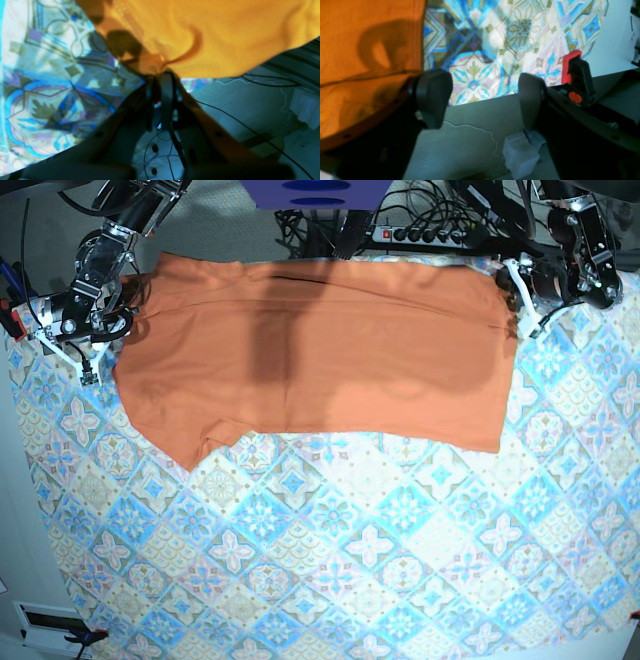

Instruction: Fold the T-shirt properly

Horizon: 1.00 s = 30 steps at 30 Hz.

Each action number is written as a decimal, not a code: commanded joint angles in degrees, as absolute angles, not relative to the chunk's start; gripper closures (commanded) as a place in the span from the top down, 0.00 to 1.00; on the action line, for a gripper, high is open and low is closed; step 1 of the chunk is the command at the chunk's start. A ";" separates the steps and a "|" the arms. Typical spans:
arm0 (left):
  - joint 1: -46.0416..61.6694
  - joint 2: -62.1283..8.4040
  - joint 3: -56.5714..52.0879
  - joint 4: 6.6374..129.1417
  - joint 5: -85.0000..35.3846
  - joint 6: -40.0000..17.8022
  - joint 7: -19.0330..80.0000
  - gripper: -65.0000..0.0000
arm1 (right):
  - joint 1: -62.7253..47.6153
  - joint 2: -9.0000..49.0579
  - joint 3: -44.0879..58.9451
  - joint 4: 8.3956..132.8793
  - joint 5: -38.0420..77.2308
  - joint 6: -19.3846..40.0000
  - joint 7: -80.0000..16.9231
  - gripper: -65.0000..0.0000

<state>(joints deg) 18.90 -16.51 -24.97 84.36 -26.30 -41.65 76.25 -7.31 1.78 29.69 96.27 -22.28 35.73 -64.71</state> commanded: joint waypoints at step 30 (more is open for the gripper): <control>30.11 -13.58 -32.92 100.88 -24.48 -40.00 60.53 0.00 | -7.96 2.42 29.58 97.36 -22.64 35.38 -64.48 0.66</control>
